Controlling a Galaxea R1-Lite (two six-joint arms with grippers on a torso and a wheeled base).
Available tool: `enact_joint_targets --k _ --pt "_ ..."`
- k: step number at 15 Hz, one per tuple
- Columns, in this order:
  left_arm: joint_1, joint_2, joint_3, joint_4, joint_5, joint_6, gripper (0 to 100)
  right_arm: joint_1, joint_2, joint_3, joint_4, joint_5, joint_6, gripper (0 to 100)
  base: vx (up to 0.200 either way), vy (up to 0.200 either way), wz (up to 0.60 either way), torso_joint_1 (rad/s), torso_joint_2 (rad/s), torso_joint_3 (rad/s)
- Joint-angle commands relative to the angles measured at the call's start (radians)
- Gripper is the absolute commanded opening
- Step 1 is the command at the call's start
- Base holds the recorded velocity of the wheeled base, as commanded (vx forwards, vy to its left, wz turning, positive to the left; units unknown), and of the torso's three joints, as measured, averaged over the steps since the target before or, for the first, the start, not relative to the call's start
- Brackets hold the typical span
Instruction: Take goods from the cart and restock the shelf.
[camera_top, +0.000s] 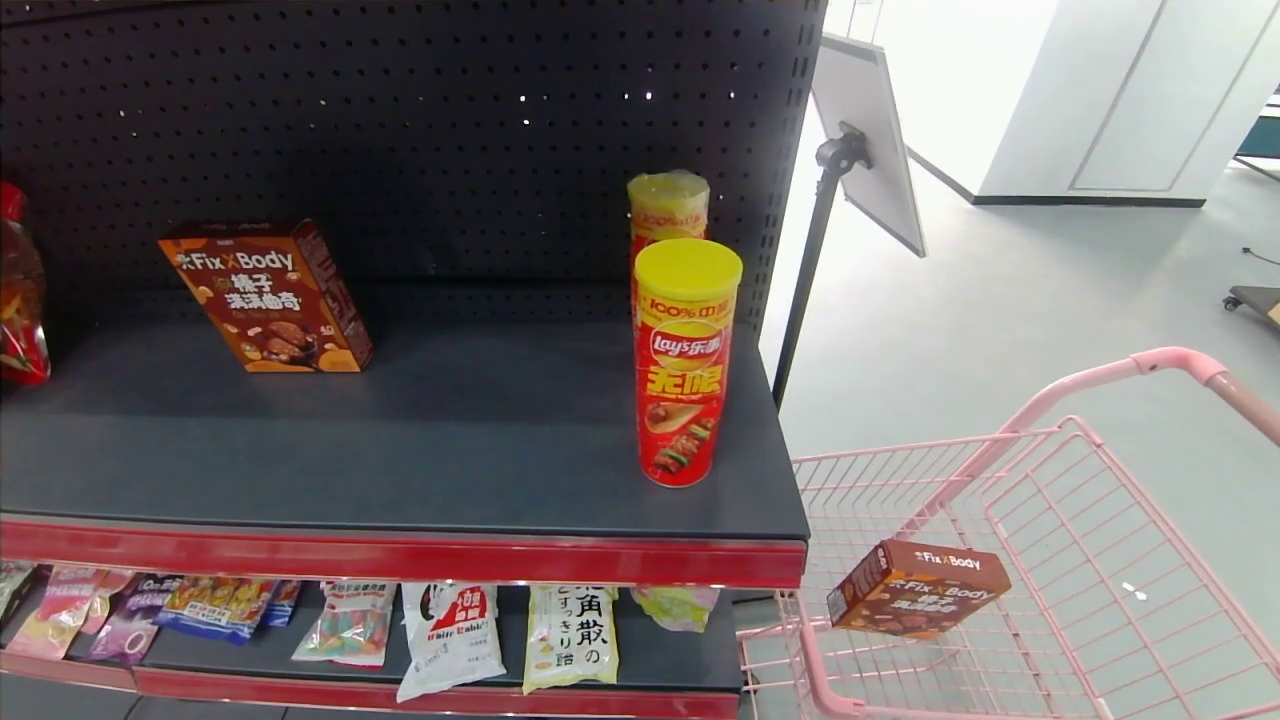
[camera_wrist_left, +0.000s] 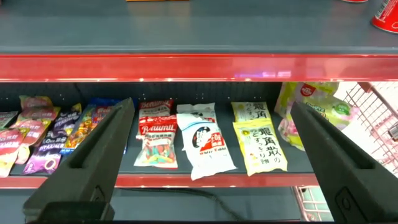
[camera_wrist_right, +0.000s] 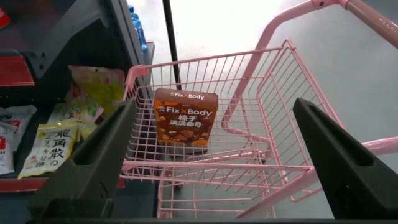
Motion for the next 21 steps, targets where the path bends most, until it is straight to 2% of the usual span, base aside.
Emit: enact_joint_targets --k 1,4,11,21 --pt "0.0 0.0 0.0 0.0 0.0 0.0 100 0.001 0.0 0.0 0.0 0.0 0.0 100 0.0 0.0 0.0 0.0 0.0 0.0" --pt "0.0 0.0 0.0 0.0 0.0 0.0 100 0.001 0.0 0.0 0.0 0.0 0.0 100 0.0 0.0 0.0 -0.014 0.02 0.015" --pt "0.0 0.0 0.0 0.0 0.0 0.0 100 0.001 0.0 0.0 0.0 0.0 0.0 100 0.0 0.0 0.0 -0.145 0.34 0.191" --pt "0.0 0.0 0.0 0.0 0.0 0.0 100 0.001 0.0 0.0 0.0 0.0 0.0 100 0.0 0.0 0.0 -0.185 0.46 0.275"
